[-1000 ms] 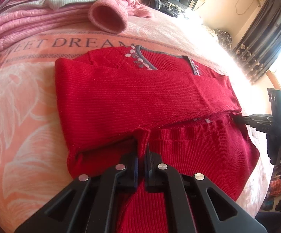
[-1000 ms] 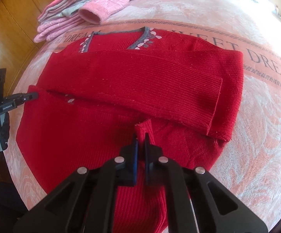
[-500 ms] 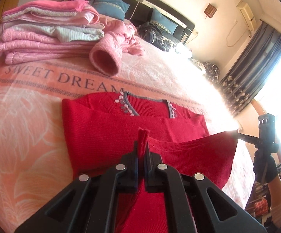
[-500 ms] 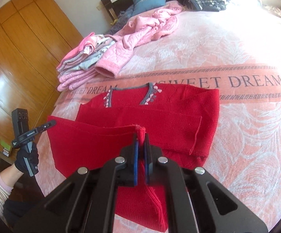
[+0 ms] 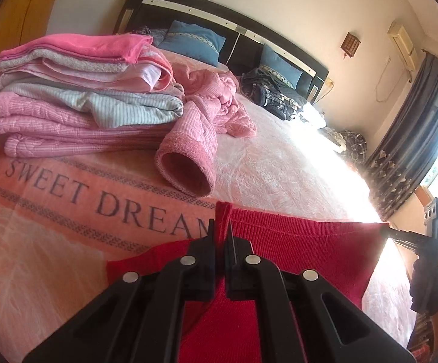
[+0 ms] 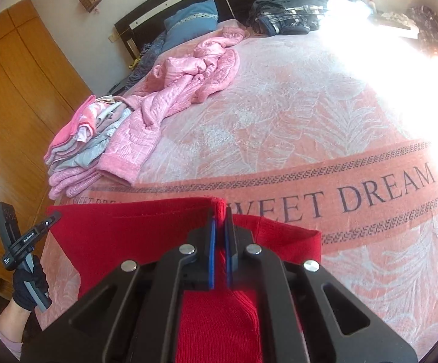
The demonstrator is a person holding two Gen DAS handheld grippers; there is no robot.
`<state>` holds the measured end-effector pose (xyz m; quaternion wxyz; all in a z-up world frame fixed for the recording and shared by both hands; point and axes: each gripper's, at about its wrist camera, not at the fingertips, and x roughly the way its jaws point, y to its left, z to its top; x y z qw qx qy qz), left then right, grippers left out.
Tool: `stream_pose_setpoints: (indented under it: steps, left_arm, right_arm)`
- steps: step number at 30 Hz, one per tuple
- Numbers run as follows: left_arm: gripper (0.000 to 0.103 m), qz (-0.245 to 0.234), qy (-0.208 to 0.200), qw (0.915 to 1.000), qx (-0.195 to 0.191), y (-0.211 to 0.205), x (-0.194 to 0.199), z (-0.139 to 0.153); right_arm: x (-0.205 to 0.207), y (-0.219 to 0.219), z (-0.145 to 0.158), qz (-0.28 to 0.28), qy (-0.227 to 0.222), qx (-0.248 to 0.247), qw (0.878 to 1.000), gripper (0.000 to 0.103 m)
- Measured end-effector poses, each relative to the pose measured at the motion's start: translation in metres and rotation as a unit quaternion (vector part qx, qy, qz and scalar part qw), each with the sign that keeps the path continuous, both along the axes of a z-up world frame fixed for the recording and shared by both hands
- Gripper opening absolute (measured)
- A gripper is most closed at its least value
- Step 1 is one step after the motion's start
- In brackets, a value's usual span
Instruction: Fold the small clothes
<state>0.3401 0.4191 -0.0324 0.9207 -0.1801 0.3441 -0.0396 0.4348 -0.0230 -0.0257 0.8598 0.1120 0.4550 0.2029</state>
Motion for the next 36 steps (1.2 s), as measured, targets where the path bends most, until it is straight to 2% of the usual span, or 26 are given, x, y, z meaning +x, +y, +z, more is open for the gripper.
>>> stream_pose_setpoints:
  steps: [7,10,13,14,15,17,19,21,25,27,28,31,35,36]
  left_arm:
    - [0.004,0.001,0.062,0.9978,0.025,-0.004,0.042,-0.075]
    - [0.004,0.003,0.077,0.9965,0.032,-0.003,0.048,-0.094]
    - [0.008,0.011,0.083,0.9965,0.011,0.003,0.046,-0.103]
    - [0.008,0.014,0.083,0.9965,0.002,0.005,0.045,-0.103]
    - [0.009,0.019,0.085,0.9962,-0.004,0.008,0.044,-0.103]
    - [0.019,0.034,0.094,0.9949,-0.013,0.012,0.039,-0.098]
    - [0.025,0.047,0.098,0.9938,-0.023,0.017,0.030,-0.087]
    - [0.025,0.051,0.089,0.9946,-0.016,0.019,0.016,-0.067]
    - [0.028,0.031,0.077,0.9966,-0.001,0.007,-0.026,-0.020]
    - [0.032,0.016,0.081,0.9965,0.007,-0.004,-0.052,-0.004]
    - [0.037,0.013,0.086,0.9961,0.013,-0.009,-0.065,0.001]
    - [0.041,0.001,0.098,0.9952,0.007,-0.020,-0.106,0.006]
    - [0.042,-0.004,0.109,0.9938,-0.019,-0.028,-0.140,-0.009]
    - [0.042,-0.006,0.114,0.9934,-0.014,-0.031,-0.141,-0.016]
  right_arm:
    - [0.043,0.021,-0.082,-0.025,0.053,-0.047,0.997,0.003]
    - [0.046,0.022,-0.104,-0.032,0.067,-0.053,0.996,0.003]
    - [0.044,0.020,-0.115,-0.035,0.072,-0.061,0.995,0.007]
    - [0.043,0.018,-0.116,-0.038,0.073,-0.058,0.995,0.009]
    - [0.041,0.016,-0.116,-0.042,0.074,-0.054,0.995,0.015]
    - [0.037,0.012,-0.109,-0.049,0.077,-0.049,0.995,0.027]
    - [0.029,0.007,-0.095,-0.046,0.069,-0.053,0.995,0.027]
    - [0.017,-0.002,-0.073,-0.041,0.062,-0.046,0.996,0.027]
    - [-0.021,-0.022,-0.032,-0.026,0.057,-0.023,0.998,0.035]
    - [-0.046,-0.029,-0.021,-0.012,0.065,-0.014,0.998,0.037]
    - [-0.059,-0.031,-0.018,-0.004,0.069,-0.013,0.997,0.037]
    - [-0.101,-0.034,-0.021,0.022,0.086,-0.018,0.996,0.045]
    - [-0.145,-0.037,-0.052,0.043,0.122,-0.020,0.991,0.045]
    - [-0.151,-0.038,-0.062,0.042,0.131,-0.019,0.990,0.045]
